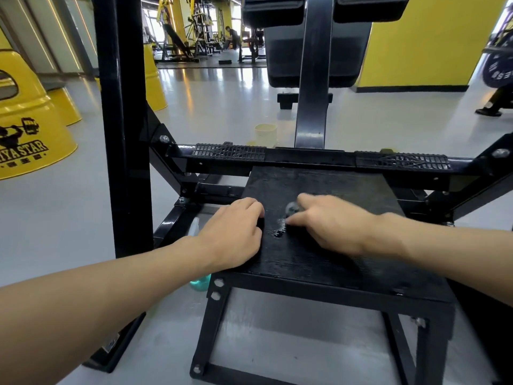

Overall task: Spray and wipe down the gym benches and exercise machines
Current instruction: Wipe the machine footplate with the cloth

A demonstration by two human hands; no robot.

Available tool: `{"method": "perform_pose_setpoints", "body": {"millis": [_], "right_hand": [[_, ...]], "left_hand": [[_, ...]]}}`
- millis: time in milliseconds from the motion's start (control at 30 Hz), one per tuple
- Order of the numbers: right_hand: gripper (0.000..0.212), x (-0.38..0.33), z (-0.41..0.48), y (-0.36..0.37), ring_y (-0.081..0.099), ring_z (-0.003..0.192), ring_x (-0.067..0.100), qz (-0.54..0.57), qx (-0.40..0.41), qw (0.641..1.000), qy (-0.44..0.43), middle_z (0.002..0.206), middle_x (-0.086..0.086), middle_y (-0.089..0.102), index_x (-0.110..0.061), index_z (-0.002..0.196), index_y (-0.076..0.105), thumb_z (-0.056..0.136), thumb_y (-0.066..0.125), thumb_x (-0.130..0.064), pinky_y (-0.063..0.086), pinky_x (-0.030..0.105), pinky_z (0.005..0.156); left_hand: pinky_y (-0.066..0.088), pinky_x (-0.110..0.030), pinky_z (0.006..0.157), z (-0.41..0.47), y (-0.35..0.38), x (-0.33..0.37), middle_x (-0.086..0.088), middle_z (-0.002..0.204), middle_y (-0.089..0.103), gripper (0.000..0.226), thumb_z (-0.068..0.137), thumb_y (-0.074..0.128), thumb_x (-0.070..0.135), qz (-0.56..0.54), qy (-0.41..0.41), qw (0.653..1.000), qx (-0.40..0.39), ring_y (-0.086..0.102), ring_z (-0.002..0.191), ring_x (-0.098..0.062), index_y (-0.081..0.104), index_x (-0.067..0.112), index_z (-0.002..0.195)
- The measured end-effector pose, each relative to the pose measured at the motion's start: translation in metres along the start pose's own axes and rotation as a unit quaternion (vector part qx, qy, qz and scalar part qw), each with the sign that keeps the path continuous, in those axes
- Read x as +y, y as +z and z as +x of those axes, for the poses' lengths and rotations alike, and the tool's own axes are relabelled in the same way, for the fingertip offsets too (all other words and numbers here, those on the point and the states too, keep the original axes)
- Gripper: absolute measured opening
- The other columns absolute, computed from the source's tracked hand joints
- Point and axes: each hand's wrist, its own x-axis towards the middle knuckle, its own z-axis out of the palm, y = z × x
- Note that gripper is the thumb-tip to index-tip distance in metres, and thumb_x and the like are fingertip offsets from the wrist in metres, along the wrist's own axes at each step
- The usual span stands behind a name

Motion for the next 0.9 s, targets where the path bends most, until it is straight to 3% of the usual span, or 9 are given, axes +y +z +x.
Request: {"method": "perform_pose_setpoints", "body": {"millis": [100, 200, 300, 367, 467, 633, 733, 833, 900], "right_hand": [[0.04, -0.03, -0.019, -0.008, 0.055, 0.078, 0.028, 0.026, -0.02, 0.996, -0.085, 0.094, 0.005, 0.044, -0.024, 0.128, 0.062, 0.092, 0.052, -0.01, 0.049, 0.034, 0.067], [0.043, -0.006, -0.03, -0.002, 0.052, 0.075, 0.027, -0.011, -0.008, 0.996, -0.087, 0.091, 0.006, 0.045, -0.021, 0.13, 0.06, 0.091, 0.041, -0.016, 0.048, 0.037, 0.057], [0.044, 0.031, -0.029, 0.005, 0.054, 0.082, 0.033, -0.056, 0.017, 0.998, -0.008, 0.094, 0.007, 0.043, -0.018, 0.135, 0.058, 0.093, 0.047, -0.012, 0.051, 0.043, 0.061], [0.042, 0.03, -0.027, 0.006, 0.055, 0.087, 0.033, -0.044, 0.009, 0.999, 0.028, 0.092, 0.004, 0.038, -0.021, 0.136, 0.058, 0.095, 0.054, -0.011, 0.048, 0.038, 0.067], [0.038, -0.004, -0.039, 0.005, 0.054, 0.074, 0.028, 0.018, 0.011, 0.999, -0.039, 0.088, 0.004, 0.044, -0.021, 0.122, 0.066, 0.085, 0.065, -0.01, 0.051, 0.034, 0.062], [0.044, 0.025, -0.053, 0.001, 0.054, 0.076, 0.025, -0.021, 0.013, 0.999, -0.04, 0.089, 0.004, 0.045, -0.02, 0.129, 0.063, 0.092, 0.039, -0.022, 0.049, 0.034, 0.057], [0.043, 0.049, -0.049, 0.002, 0.055, 0.089, 0.032, -0.055, 0.003, 0.998, 0.043, 0.091, 0.004, 0.038, -0.02, 0.137, 0.058, 0.096, 0.048, -0.014, 0.051, 0.04, 0.07], [0.036, 0.014, -0.057, 0.003, 0.056, 0.077, 0.029, -0.013, 0.038, 0.999, -0.003, 0.087, 0.005, 0.046, -0.018, 0.125, 0.065, 0.091, 0.053, -0.019, 0.049, 0.035, 0.063], [0.041, -0.009, -0.069, 0.0, 0.051, 0.073, 0.025, 0.014, 0.005, 0.999, -0.052, 0.088, 0.005, 0.045, -0.018, 0.127, 0.063, 0.088, 0.052, -0.014, 0.046, 0.033, 0.059]], "left_hand": [[0.011, -0.025, 0.063, -0.001, -0.004, 0.011, 0.008, 0.145, 0.045, 0.038, 0.099, 0.04, 0.013, 0.015, -0.008, 1.0, -0.012, 0.04, 0.129, -0.013, 0.048, 0.018, 0.135], [0.007, -0.03, 0.06, 0.0, -0.006, 0.019, 0.01, 0.145, 0.044, 0.037, 0.1, 0.039, 0.014, 0.02, -0.011, 1.0, -0.016, 0.04, 0.13, -0.013, 0.048, 0.02, 0.135], [0.012, -0.029, 0.068, 0.002, -0.003, 0.025, 0.01, 0.141, 0.045, 0.036, 0.1, 0.038, 0.013, 0.011, 0.015, 1.0, -0.02, 0.042, 0.132, -0.015, 0.05, 0.018, 0.133], [0.018, -0.027, 0.078, 0.005, 0.0, 0.026, 0.008, 0.139, 0.047, 0.035, 0.099, 0.039, 0.013, -0.002, 0.03, 0.999, -0.027, 0.043, 0.131, -0.016, 0.051, 0.016, 0.131], [0.034, -0.032, 0.105, 0.01, 0.007, 0.026, 0.0, 0.136, 0.053, 0.034, 0.095, 0.042, 0.012, -0.026, 0.054, 0.998, -0.031, 0.048, 0.126, -0.021, 0.055, 0.014, 0.126], [0.037, -0.036, 0.104, 0.013, 0.009, 0.031, 0.0, 0.134, 0.054, 0.031, 0.096, 0.042, 0.012, -0.03, 0.052, 0.998, -0.025, 0.051, 0.119, -0.022, 0.056, 0.014, 0.124], [0.037, -0.039, 0.104, 0.015, 0.01, 0.032, 0.0, 0.133, 0.054, 0.031, 0.096, 0.041, 0.013, -0.027, 0.05, 0.998, -0.025, 0.051, 0.117, -0.022, 0.056, 0.015, 0.123], [0.037, -0.039, 0.104, 0.017, 0.013, 0.032, 0.002, 0.131, 0.054, 0.031, 0.095, 0.042, 0.014, -0.024, 0.05, 0.998, -0.017, 0.051, 0.117, -0.021, 0.056, 0.016, 0.122], [0.035, -0.04, 0.107, 0.019, 0.015, 0.032, 0.004, 0.132, 0.054, 0.032, 0.095, 0.042, 0.015, -0.025, 0.053, 0.998, -0.014, 0.05, 0.121, -0.019, 0.056, 0.018, 0.123]]}}
